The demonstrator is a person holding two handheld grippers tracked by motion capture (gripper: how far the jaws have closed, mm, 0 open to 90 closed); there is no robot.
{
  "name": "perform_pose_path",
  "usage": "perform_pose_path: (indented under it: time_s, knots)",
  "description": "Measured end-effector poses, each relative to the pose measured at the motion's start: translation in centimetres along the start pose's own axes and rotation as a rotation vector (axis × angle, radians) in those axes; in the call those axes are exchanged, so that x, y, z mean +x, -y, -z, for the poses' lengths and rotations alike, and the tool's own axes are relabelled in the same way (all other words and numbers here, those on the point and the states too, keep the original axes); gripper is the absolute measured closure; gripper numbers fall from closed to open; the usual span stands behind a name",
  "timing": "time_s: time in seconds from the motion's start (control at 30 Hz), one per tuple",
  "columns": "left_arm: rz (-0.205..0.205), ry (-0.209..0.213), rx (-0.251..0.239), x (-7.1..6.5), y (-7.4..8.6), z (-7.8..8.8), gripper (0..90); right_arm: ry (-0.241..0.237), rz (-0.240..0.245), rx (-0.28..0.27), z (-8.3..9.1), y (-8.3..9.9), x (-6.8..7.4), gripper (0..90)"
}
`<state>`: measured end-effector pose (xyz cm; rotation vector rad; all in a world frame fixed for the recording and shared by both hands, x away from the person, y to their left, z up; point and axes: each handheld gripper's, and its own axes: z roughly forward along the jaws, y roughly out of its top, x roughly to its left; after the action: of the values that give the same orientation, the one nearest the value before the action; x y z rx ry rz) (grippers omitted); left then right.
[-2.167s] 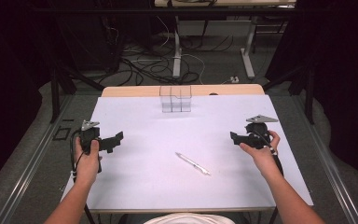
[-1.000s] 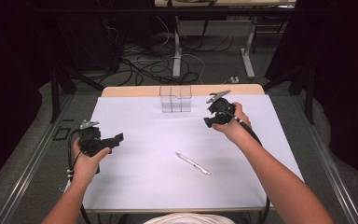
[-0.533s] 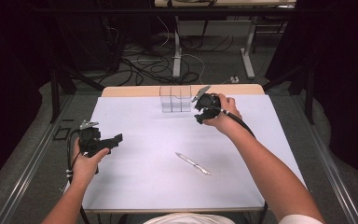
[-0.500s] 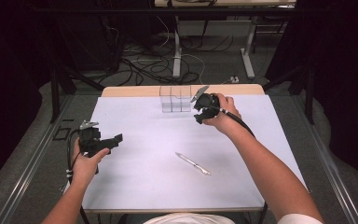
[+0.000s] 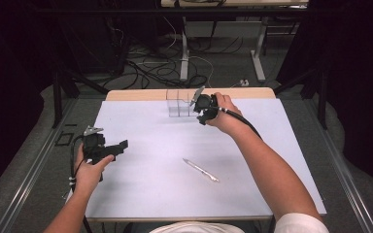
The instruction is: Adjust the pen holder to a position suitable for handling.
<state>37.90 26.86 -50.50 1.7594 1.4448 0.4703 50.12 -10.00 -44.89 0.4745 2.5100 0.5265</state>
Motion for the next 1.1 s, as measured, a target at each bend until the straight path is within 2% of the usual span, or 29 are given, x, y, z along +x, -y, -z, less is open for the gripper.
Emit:
perform_pose_path:
  time_s: [0.1, 0.2, 0.3, 0.4, 0.6, 0.73, 0.83, 0.93, 1.03, 1.1]
  knots:
    - [-0.003, 0.001, 0.005, 0.0, 0.0, 0.0, 4.6, -0.008, 0.035, 0.003, -0.4, -0.3, -0.1, 43.7]
    - [0.004, 0.001, 0.008, 0.0, 0.0, 0.0, 4.8, 0.002, 0.092, 0.023, -0.8, -0.7, -0.4, 43.8]
    - [0.004, 0.001, 0.01, 0.1, 0.0, 0.0, 5.0, -0.001, 0.105, 0.022, -1.1, -1.3, -0.6, 44.0]
    - [0.003, -0.001, 0.002, 0.1, 0.1, 0.0, 5.1, -0.002, 0.141, 0.026, -1.4, -1.9, -1.0, 44.3]
    - [0.008, 0.005, 0.004, 0.3, 0.1, 0.0, 5.1, 0.009, 0.179, 0.014, -1.8, -3.3, -1.6, 46.4]
    - [0.007, 0.007, 0.004, 0.4, 0.1, 0.0, 5.3, 0.011, 0.187, 0.0, -2.3, -3.9, -1.7, 47.7]
    - [0.014, 0.005, 0.002, 0.5, 0.1, 0.0, 5.4, 0.004, 0.216, 0.022, -2.9, -4.4, -1.8, 48.4]
    - [0.015, 0.008, 0.007, 0.6, 0.1, 0.1, 5.5, -0.002, 0.229, -0.004, -3.5, -4.7, -1.9, 49.1]
    - [0.012, 0.005, 0.004, 0.7, 0.1, 0.1, 5.7, 0.001, 0.237, 0.022, -3.8, -5.1, -1.8, 50.1]
    - [0.012, 0.006, 0.003, 0.7, 0.1, 0.1, 5.8, 0.0, 0.25, 0.007, -4.1, -5.4, -1.9, 50.7]
